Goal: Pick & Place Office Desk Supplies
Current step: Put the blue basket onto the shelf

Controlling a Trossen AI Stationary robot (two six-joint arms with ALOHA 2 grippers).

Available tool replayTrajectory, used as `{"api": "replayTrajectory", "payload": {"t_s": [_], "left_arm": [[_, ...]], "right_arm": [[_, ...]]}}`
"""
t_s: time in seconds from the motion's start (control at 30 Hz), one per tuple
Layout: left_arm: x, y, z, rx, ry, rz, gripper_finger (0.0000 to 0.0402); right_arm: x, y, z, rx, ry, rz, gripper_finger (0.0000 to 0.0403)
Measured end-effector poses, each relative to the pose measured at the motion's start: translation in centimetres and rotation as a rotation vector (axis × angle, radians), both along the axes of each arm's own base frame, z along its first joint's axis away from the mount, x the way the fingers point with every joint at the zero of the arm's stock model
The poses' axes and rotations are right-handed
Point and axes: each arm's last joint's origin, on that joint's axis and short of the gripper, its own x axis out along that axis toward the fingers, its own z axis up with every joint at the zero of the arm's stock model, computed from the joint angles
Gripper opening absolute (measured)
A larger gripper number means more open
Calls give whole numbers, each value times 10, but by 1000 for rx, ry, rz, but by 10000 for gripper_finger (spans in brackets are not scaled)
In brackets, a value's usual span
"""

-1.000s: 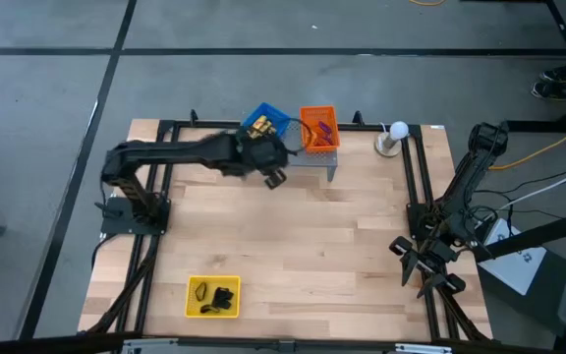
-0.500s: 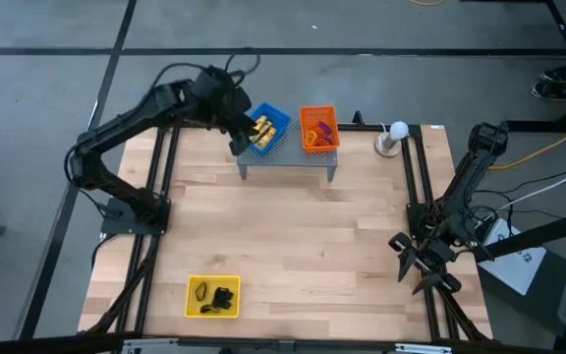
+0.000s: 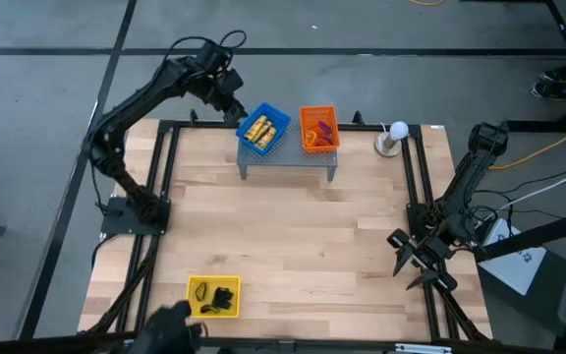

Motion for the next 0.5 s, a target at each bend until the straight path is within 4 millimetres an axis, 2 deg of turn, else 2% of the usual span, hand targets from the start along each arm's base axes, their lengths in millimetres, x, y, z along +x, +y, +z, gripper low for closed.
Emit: {"api": "replayTrajectory", "payload": {"t_s": [0.2, 0.5], "left_arm": [[0, 35, -32, -24, 82, 6, 168], [5, 44, -45, -30, 97, -35, 169]], "right_arm": [[0, 0, 0, -69, -66, -16, 197], [1, -1, 0, -145, -132, -67, 197]]}}
